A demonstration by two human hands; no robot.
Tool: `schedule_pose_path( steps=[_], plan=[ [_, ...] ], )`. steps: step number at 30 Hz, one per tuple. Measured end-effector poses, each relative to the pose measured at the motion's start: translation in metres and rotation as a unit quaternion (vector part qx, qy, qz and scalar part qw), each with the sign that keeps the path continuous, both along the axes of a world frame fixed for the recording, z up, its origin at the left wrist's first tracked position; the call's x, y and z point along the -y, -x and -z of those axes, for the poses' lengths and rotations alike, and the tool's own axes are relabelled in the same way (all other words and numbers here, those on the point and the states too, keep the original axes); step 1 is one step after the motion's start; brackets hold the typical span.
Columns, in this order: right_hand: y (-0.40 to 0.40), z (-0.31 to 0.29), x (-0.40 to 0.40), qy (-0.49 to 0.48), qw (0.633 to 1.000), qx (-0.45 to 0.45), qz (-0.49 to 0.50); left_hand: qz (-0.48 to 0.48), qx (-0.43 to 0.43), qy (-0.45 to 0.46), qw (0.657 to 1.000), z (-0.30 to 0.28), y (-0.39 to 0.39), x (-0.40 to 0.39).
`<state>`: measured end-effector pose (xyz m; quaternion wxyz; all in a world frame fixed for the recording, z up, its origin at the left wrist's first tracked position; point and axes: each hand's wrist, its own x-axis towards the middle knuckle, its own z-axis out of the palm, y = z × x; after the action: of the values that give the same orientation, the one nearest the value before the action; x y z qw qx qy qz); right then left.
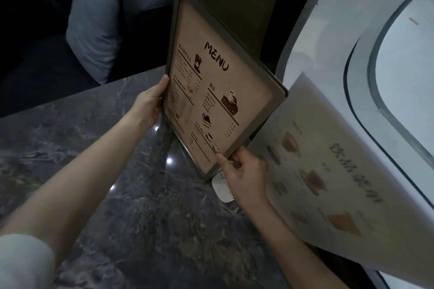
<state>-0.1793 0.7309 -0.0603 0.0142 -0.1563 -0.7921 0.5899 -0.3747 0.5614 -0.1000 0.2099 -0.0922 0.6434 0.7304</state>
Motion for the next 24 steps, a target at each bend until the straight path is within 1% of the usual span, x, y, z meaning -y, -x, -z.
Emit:
schedule_pose_path(
  steps=[10, 14, 17, 20, 22, 24],
  plan=[
    [-0.001, 0.001, 0.005, -0.032, 0.999, -0.016, 0.011, -0.008, 0.006, -0.031, 0.999, 0.006, 0.004, -0.004],
    [-0.001, 0.0, 0.003, -0.029, 1.0, -0.009, -0.001, -0.008, 0.008, -0.016, 1.0, 0.003, 0.002, -0.005],
    [0.0, -0.001, 0.0, -0.076, 0.997, -0.009, -0.024, -0.001, 0.005, 0.002, 1.0, -0.001, -0.001, -0.005],
    [0.0, -0.005, -0.003, -0.124, 0.991, -0.008, -0.056, -0.01, -0.004, 0.056, 0.998, -0.009, -0.008, -0.012],
    [-0.001, -0.01, -0.005, -0.167, 0.983, -0.003, -0.074, -0.016, -0.015, 0.127, 0.992, -0.015, -0.016, -0.016],
    [-0.001, -0.015, -0.006, -0.197, 0.976, 0.009, -0.092, 0.023, -0.039, 0.206, 0.977, -0.019, -0.028, -0.019]
  ],
)
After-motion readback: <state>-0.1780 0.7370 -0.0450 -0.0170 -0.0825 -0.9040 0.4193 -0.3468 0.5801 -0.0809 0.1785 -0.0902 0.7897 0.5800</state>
